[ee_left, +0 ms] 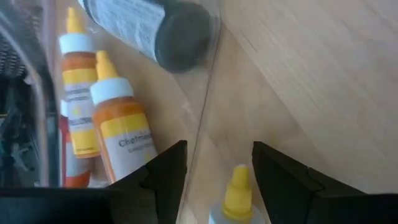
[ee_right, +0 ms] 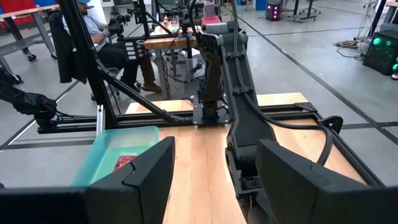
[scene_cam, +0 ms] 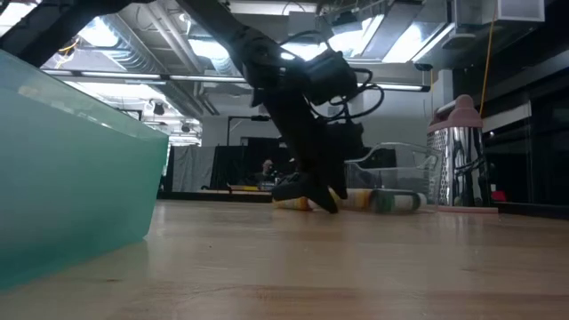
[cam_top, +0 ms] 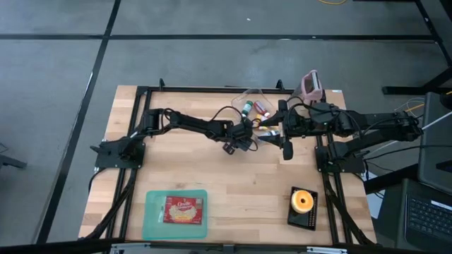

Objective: Pick & Place Food Item
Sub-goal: Put the orange food coloring into the transparent bin

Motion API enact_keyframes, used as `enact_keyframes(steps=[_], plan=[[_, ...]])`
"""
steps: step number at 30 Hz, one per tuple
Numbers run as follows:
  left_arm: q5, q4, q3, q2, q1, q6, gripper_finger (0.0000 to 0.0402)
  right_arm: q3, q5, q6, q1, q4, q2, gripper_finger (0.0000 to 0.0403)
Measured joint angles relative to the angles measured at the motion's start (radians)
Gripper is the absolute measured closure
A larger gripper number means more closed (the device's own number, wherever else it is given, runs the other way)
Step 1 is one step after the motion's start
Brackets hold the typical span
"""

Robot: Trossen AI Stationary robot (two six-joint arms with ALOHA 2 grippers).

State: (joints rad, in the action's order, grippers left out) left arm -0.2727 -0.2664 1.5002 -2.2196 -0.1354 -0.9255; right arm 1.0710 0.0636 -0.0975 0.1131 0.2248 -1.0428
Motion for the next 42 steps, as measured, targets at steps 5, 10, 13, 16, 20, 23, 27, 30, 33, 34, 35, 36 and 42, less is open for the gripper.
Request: enact_keyframes(steps=[5,10,13,16,20,23,27,30,33,34,35,36,42], plan=[[-0.013,-0.113,0.011,0.001,-0.008,0.044,0.0220,0.000,-0.008,0.000,0.000,0.004,0.000,0.0181],[-0.071,-0.170,0.011,0.004,-0.011,0.094,0.0220,0.000,-0.020,0.000,0.000,0.007,0.000,0.0181],[-0.069,-0.172,0.010,0.004,-0.014,0.128,0.0220,0.000,-0.022,-0.002,0.000,0.007,0.000,0.0181],[-0.066,-0.190,0.010,0.005,-0.020,0.176,0.0220,0.000,-0.027,-0.021,0.000,0.007,0.000,0.0181],[-0.079,-0.242,0.011,0.008,-0.024,0.206,0.0227,0.000,-0.030,-0.025,0.003,0.007,0.000,0.0181],[-0.083,-0.249,0.011,0.008,-0.024,0.207,0.0240,0.000,-0.030,-0.023,0.005,0.007,0.000,0.0181],[-0.078,-0.255,0.011,0.008,-0.023,0.207,0.0268,0.000,-0.030,-0.025,0.005,0.007,0.000,0.0181],[-0.074,-0.259,0.011,0.008,-0.023,0.206,0.0294,0.000,-0.030,-0.025,0.005,0.007,0.000,0.0181],[-0.074,-0.258,0.011,0.008,-0.023,0.204,0.0316,0.000,-0.030,-0.025,0.005,0.007,0.000,0.0181],[-0.073,-0.257,0.010,0.007,-0.023,0.205,0.0321,0.000,-0.029,-0.025,0.005,0.007,0.000,0.0181],[-0.071,-0.257,0.010,0.007,-0.022,0.206,0.0325,0.000,-0.030,-0.025,0.005,0.007,0.000,0.0181],[-0.072,-0.258,0.011,0.006,-0.018,0.210,0.0329,0.000,-0.029,-0.025,0.005,0.007,0.000,0.0181],[-0.082,-0.292,0.066,-0.002,-0.007,0.215,0.0356,0.000,-0.030,-0.025,0.005,0.007,0.000,0.0181]])
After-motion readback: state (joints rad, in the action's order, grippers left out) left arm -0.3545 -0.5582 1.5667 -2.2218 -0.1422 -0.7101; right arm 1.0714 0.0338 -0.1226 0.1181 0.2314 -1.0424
